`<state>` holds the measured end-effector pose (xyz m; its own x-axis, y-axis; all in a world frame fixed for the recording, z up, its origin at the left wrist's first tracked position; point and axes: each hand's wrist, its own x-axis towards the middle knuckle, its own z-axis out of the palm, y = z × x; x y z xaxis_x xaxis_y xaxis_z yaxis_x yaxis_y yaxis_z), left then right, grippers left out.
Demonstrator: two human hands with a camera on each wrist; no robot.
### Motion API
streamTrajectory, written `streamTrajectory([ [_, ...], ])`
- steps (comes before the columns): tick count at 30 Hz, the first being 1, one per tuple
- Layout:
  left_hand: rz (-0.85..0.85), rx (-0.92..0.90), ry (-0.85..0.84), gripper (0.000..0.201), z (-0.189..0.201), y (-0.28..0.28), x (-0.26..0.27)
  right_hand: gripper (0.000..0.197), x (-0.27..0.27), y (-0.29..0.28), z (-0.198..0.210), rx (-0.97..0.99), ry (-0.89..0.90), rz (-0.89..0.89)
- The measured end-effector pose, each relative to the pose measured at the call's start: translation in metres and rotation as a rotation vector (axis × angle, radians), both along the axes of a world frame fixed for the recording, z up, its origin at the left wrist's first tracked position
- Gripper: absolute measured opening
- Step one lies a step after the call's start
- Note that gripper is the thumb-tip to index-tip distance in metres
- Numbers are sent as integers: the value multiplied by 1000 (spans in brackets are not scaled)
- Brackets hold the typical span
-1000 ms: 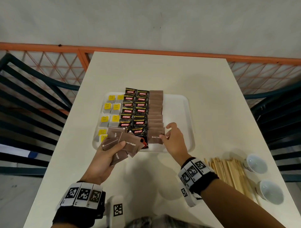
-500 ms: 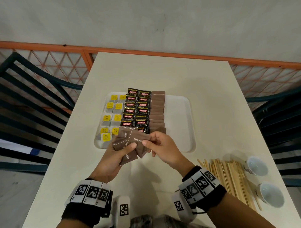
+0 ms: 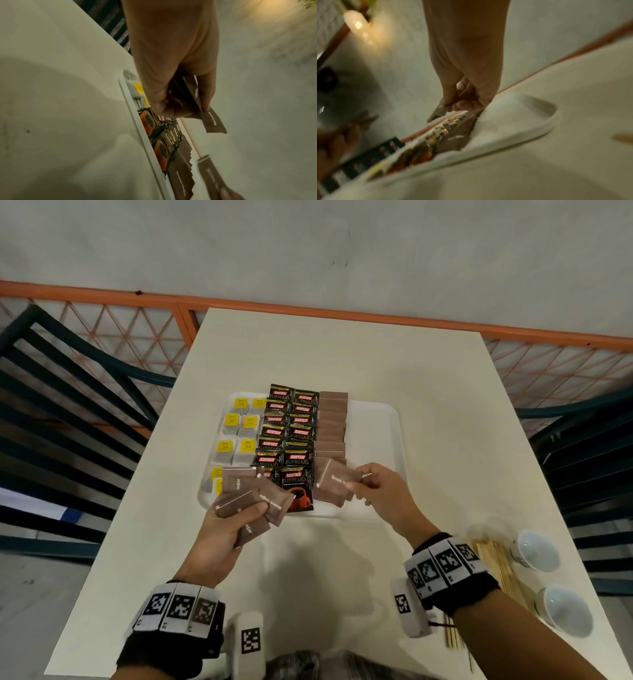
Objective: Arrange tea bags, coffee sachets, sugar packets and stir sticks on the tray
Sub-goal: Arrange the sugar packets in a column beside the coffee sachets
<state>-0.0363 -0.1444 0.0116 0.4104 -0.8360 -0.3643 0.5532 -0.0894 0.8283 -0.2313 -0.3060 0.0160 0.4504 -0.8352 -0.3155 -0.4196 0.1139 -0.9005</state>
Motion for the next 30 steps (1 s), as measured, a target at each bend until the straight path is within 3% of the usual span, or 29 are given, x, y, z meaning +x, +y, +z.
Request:
streamTrajectory([
  [2,27,0,10,55,-1,2,4,15,-3,-1,-11,-80,176,96],
  [4,29,-8,15,62,-1,2,6,16,-1,2,-20,-133,245,153],
  [13,7,28,6,75,-6,3,2,20,11,10,-37,-236,257,89],
  [14,2,36,4,73,-7,2,1,20,11,11,-36,-240,263,92],
  [17,-7,46,-19,39,-6,-1,-2,26,13,12,-33,-250,293,95],
  [19,-13,46,-40,41,-3,-3,-4,31,14,13,-29,-274,310,56],
  [22,-14,72,-64,33,-3,-6,-5,22,19,22,-11,-316,228,43],
  [26,-38,128,-97,28,-3,-10,-10,9,33,50,12,-83,8,260],
  [30,-57,149,-95,45,-1,-10,-13,9,40,59,9,7,-99,256],
])
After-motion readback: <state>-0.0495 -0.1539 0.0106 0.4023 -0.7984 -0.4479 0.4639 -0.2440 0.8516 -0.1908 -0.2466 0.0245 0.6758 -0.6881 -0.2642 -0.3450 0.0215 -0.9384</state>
